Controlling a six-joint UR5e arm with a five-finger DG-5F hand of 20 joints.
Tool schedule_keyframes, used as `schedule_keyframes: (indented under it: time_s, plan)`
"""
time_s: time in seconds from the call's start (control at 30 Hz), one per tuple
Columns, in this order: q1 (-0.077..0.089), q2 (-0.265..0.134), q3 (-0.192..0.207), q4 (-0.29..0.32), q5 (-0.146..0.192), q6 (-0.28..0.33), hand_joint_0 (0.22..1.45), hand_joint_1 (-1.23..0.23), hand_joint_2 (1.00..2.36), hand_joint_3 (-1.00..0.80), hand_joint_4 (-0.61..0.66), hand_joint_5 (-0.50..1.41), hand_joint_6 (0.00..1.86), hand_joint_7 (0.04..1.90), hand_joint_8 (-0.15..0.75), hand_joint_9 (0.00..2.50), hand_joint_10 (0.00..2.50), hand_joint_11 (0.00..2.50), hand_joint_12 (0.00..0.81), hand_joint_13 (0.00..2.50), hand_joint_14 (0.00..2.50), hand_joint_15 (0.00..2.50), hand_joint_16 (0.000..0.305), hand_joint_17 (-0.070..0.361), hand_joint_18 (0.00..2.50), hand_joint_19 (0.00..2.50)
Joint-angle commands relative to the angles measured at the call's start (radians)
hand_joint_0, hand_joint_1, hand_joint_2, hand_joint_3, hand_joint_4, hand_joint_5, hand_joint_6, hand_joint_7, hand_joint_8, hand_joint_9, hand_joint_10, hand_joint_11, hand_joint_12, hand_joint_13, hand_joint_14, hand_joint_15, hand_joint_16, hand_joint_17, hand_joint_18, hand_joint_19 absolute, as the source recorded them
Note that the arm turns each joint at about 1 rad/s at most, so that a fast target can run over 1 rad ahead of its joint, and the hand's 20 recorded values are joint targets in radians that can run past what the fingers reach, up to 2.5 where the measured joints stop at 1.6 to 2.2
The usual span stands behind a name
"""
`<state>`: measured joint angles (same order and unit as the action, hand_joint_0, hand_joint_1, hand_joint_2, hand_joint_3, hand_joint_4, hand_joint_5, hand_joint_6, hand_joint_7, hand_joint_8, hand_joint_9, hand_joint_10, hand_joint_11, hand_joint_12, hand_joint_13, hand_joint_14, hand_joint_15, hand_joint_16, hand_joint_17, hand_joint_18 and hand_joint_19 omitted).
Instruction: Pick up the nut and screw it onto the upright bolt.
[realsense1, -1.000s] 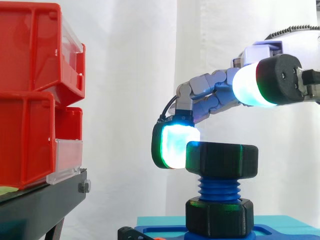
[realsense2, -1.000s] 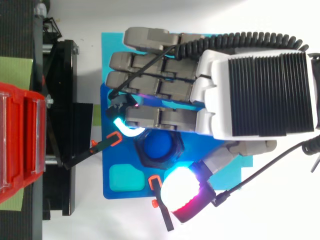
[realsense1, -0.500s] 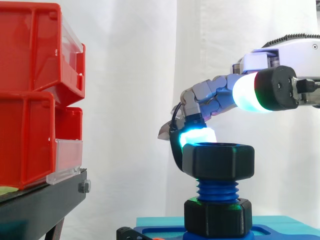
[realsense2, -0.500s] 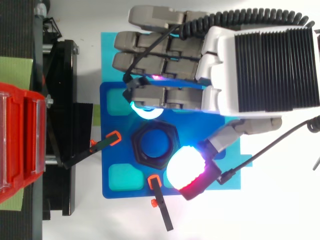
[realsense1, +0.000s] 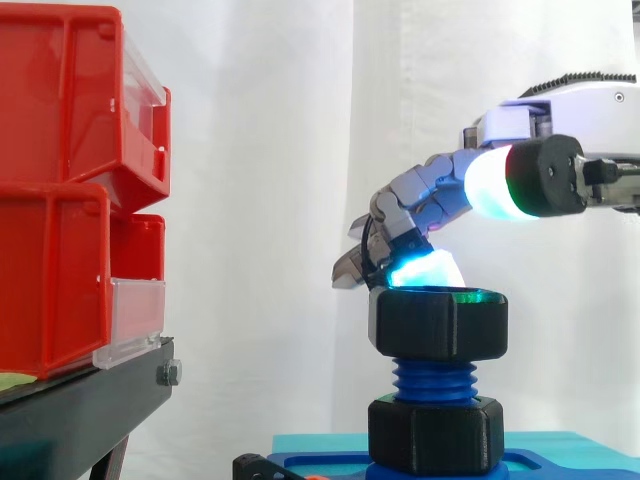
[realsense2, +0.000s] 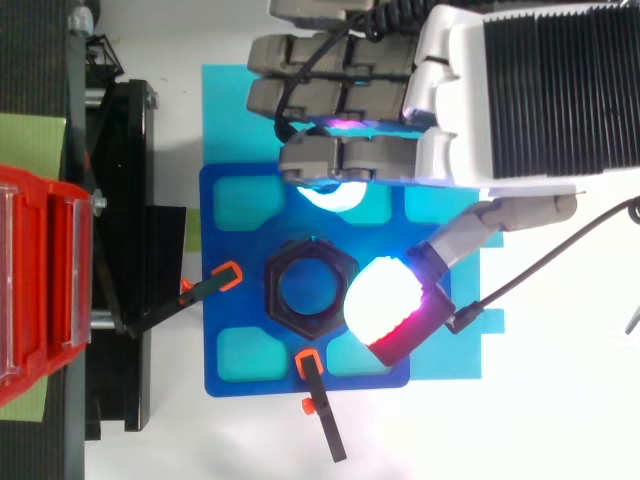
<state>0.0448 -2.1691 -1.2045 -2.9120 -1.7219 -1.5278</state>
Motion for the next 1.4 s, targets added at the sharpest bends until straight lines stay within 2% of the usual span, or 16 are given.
schedule_keyframes:
  time_s: [0.0, 0.07, 0.17, 0.27, 0.37, 0.4, 0.53, 0.7, 1.0, 1.27, 1.37]
  plan:
    - [-0.006, 0.0, 0.017, -0.012, -0.008, 0.0, 0.53, -0.12, 1.0, -0.5, 0.26, -0.06, 0.5, 1.34, 0.302, 0.65, 0.0, 0.0, 0.259, 0.52, 0.0, 0.0, 0.028, 0.062, 0.3, 0.0]
    - [-0.011, 0.0, 0.043, -0.033, -0.013, -0.002, 0.53, -0.12, 1.0, -0.5, 0.27, -0.08, 0.5, 1.26, 0.295, 0.63, 0.0, 0.0, 0.267, 0.48, 0.0, 0.0, 0.028, 0.063, 0.28, 0.0]
    - [-0.014, 0.0, 0.075, -0.061, -0.018, -0.005, 0.52, -0.12, 1.0, -0.5, 0.3, -0.12, 0.5, 1.0, 0.283, 0.57, 0.0, 0.0, 0.277, 0.45, 0.0, 0.0, 0.03, 0.067, 0.23, 0.0]
    - [-0.016, 0.0, 0.098, -0.068, -0.021, -0.017, 0.52, -0.11, 1.0, -0.5, 0.27, -0.14, 0.5, 0.92, 0.279, 0.55, 0.0, 0.0, 0.281, 0.43, 0.0, 0.0, 0.03, 0.068, 0.21, 0.0]
    - [-0.011, -0.003, 0.097, -0.053, -0.021, -0.018, 0.52, -0.11, 1.0, -0.5, 0.24, -0.15, 0.5, 0.79, 0.271, 0.52, 0.0, 0.0, 0.29, 0.41, 0.0, 0.0, 0.032, 0.072, 0.18, 0.0]
    - [-0.006, -0.018, 0.095, -0.035, -0.021, -0.014, 0.51, -0.1, 1.0, -0.5, 0.24, -0.16, 0.5, 0.77, 0.27, 0.51, 0.0, 0.0, 0.292, 0.4, 0.0, 0.0, 0.032, 0.073, 0.18, 0.0]
    - [0.001, -0.037, 0.097, -0.006, -0.019, 0.008, 0.51, -0.1, 1.0, -0.5, 0.23, -0.16, 0.5, 0.69, 0.258, 0.48, 0.0, 0.0, 0.298, 0.38, 0.0, 0.0, 0.033, 0.075, 0.15, 0.0]
    - [0.026, -0.046, 0.097, 0.001, -0.015, 0.051, 0.51, -0.09, 1.0, -0.5, 0.22, -0.17, 0.5, 0.67, 0.254, 0.47, 0.0, 0.0, 0.304, 0.36, 0.0, 0.0, 0.035, 0.078, 0.13, 0.0]
    - [0.053, -0.044, 0.095, -0.05, -0.018, 0.046, 0.51, -0.08, 1.0, -0.5, 0.24, -0.15, 0.5, 0.79, 0.259, 0.46, 0.0, 0.0, 0.309, 0.35, 0.0, 0.0, 0.035, 0.079, 0.12, 0.0]
    - [0.056, -0.046, 0.095, -0.07, -0.021, 0.043, 0.51, -0.08, 1.0, -0.5, 0.28, -0.12, 0.5, 0.91, 0.27, 0.46, 0.0, 0.0, 0.307, 0.34, 0.0, 0.0, 0.035, 0.078, 0.12, 0.0]
    - [0.052, -0.044, 0.095, -0.079, -0.025, 0.043, 0.52, -0.08, 1.0, -0.5, 0.29, -0.11, 0.5, 0.99, 0.273, 0.47, 0.0, 0.0, 0.305, 0.35, 0.0, 0.0, 0.034, 0.076, 0.12, 0.0]
